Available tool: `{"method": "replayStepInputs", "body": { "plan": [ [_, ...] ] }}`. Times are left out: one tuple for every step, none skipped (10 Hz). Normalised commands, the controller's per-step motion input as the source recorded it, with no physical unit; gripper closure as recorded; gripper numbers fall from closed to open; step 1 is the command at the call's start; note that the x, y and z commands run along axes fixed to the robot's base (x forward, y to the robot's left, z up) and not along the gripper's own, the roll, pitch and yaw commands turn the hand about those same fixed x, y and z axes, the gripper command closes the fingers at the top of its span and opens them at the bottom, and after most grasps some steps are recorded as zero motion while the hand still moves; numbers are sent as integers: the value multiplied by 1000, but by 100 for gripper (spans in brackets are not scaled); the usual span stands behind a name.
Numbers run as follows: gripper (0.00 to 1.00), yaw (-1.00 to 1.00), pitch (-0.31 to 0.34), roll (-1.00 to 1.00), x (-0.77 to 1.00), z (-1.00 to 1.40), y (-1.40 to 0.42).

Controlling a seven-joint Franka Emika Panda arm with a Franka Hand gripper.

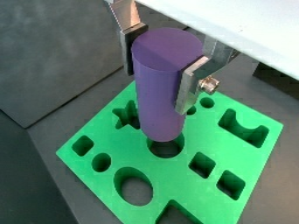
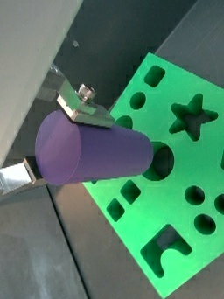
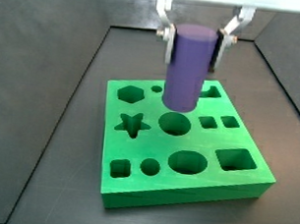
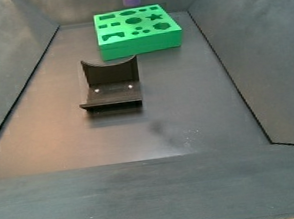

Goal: Pick up the round object. Move up. Place the round object on the fixture. Regrasp the round object. Move to above the board. Insert the round object.
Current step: Insert the round object.

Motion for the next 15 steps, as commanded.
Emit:
{"method": "replayStepInputs", "body": {
  "plan": [
    [100, 117, 0, 11, 54, -211, 0],
    [100, 109, 0, 4, 60, -194, 0],
    [100, 97, 0, 0, 86, -183, 0],
    [100, 86, 0, 0, 100, -174, 0],
    [100, 77, 0, 0, 140, -163, 0],
    [100, 69, 0, 1, 126, -163, 0],
    [100, 69, 0, 0, 140, -163, 0],
    [100, 54, 0, 0, 100, -171, 0],
    [100, 49, 0, 0, 74, -183, 0],
    [100, 46, 0, 0, 29, -206, 17],
    [100, 40, 0, 0, 3, -223, 23],
    [100, 43, 0, 0, 14, -237, 11],
    [100, 31, 0, 0, 0, -243, 17],
    [100, 29, 0, 0, 0, -251, 6],
    [100, 29, 0, 0, 0, -271, 3]
  ]
}}
